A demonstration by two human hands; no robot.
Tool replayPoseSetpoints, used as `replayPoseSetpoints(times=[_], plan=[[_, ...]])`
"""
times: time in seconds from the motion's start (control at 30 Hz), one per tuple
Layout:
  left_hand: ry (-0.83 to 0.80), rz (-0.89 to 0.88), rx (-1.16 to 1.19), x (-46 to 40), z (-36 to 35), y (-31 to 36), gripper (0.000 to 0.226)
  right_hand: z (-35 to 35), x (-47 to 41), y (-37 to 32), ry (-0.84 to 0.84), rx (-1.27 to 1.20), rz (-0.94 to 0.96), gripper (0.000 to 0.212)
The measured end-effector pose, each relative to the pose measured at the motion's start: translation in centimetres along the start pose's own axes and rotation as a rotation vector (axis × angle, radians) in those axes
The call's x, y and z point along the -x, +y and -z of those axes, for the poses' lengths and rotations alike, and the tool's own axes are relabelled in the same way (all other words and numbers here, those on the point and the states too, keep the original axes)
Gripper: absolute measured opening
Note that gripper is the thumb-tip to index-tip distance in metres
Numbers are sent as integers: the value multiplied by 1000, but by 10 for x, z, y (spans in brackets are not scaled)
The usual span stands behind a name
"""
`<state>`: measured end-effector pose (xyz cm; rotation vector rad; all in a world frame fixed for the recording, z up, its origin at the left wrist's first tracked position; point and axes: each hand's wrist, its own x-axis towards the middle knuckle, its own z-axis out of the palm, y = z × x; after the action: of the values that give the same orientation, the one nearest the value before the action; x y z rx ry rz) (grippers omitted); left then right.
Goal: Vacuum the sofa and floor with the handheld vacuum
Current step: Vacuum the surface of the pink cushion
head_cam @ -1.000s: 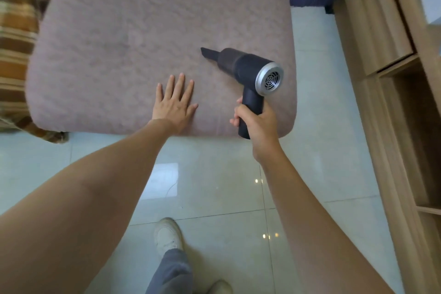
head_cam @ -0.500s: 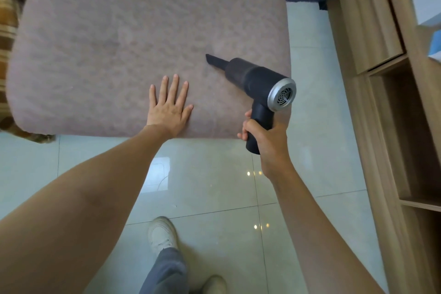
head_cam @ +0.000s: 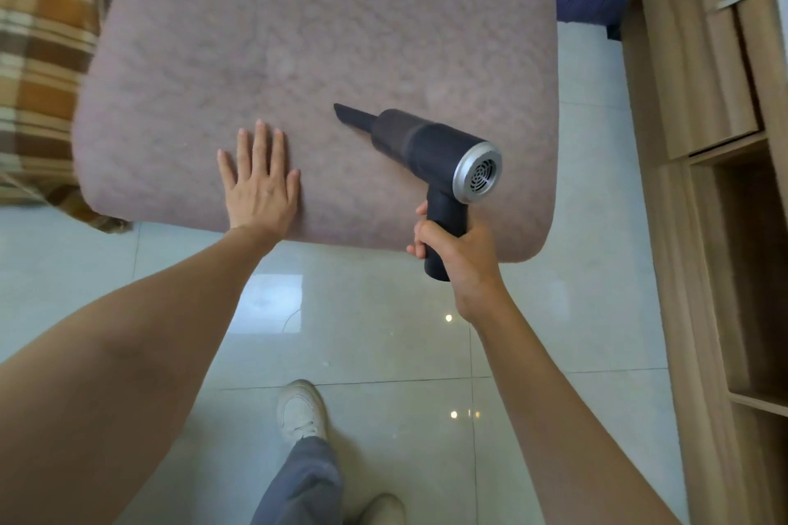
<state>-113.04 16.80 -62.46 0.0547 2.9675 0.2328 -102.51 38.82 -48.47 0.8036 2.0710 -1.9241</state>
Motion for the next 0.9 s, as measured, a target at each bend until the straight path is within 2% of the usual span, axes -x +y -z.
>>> replayPoseSetpoints(times=[0.2,0.37,0.53,0.67,0.9], plan=[[-43,135,-9,7,8,-63,60,-43,5,-1,-105,17,17,17],[-97,103,-30,8,10,-76,62,-70,10,1,-176,73,8,18],[-98,145,-23,11,11,-85,65,-85,11,0,-204,78,27,15],[-104,117,-39,13,12,-87,64,-86,3,-3,-176,83,40,15],[-128,66,-50,12,18,-75,64,-69,2,-2,-31,28,22,17]])
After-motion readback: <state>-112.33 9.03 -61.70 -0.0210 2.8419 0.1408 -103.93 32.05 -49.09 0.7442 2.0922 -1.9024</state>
